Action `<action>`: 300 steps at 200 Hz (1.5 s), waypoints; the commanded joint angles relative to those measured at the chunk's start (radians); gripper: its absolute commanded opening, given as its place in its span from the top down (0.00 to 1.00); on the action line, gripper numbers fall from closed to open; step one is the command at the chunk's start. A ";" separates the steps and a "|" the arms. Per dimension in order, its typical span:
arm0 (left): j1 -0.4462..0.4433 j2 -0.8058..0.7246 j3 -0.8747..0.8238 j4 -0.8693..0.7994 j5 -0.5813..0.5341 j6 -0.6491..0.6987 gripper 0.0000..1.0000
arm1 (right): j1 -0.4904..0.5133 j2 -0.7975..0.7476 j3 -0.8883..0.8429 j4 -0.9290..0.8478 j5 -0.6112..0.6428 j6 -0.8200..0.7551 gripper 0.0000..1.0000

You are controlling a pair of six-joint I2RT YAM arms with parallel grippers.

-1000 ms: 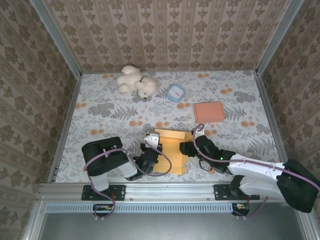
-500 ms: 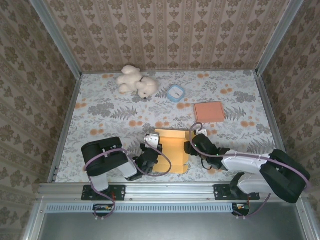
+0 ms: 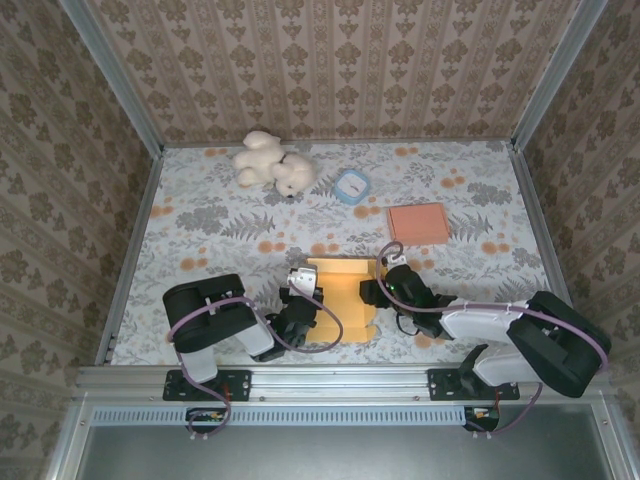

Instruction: Fold the paper box

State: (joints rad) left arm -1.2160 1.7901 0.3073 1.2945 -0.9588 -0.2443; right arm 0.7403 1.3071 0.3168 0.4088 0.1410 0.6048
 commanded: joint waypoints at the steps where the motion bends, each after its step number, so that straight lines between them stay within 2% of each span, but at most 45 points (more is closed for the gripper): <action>1: -0.016 0.000 -0.001 -0.013 0.053 -0.029 0.92 | 0.026 -0.028 -0.004 0.065 -0.075 -0.020 0.41; 40: -0.020 0.011 0.008 -0.011 0.058 -0.034 0.92 | 0.063 0.012 0.018 0.084 -0.077 -0.015 0.42; 102: -0.020 0.002 0.004 -0.011 0.060 -0.042 0.92 | 0.108 0.200 0.075 0.158 -0.084 0.011 0.42; 126: -0.015 -0.010 -0.010 -0.009 0.054 -0.043 0.91 | 0.114 0.194 0.078 0.143 -0.081 0.006 0.42; 148: -0.007 -0.018 -0.029 -0.008 0.054 -0.051 0.91 | 0.117 0.093 0.058 0.064 -0.037 -0.010 0.42; 196: 0.013 -0.024 -0.042 -0.009 0.068 -0.063 0.91 | 0.125 -0.196 0.024 -0.225 0.072 -0.051 0.42; 268: 0.052 -0.086 -0.071 -0.034 0.116 -0.089 0.91 | 0.123 -0.652 0.001 -0.606 0.143 -0.104 0.41; 300: 0.089 -0.140 -0.099 -0.057 0.159 -0.116 0.91 | 0.122 -0.790 -0.008 -0.699 0.252 -0.117 0.41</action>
State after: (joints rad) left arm -1.1549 1.6947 0.2363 1.2659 -0.8425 -0.3183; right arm 0.8585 0.5861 0.3195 -0.1471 0.2764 0.5182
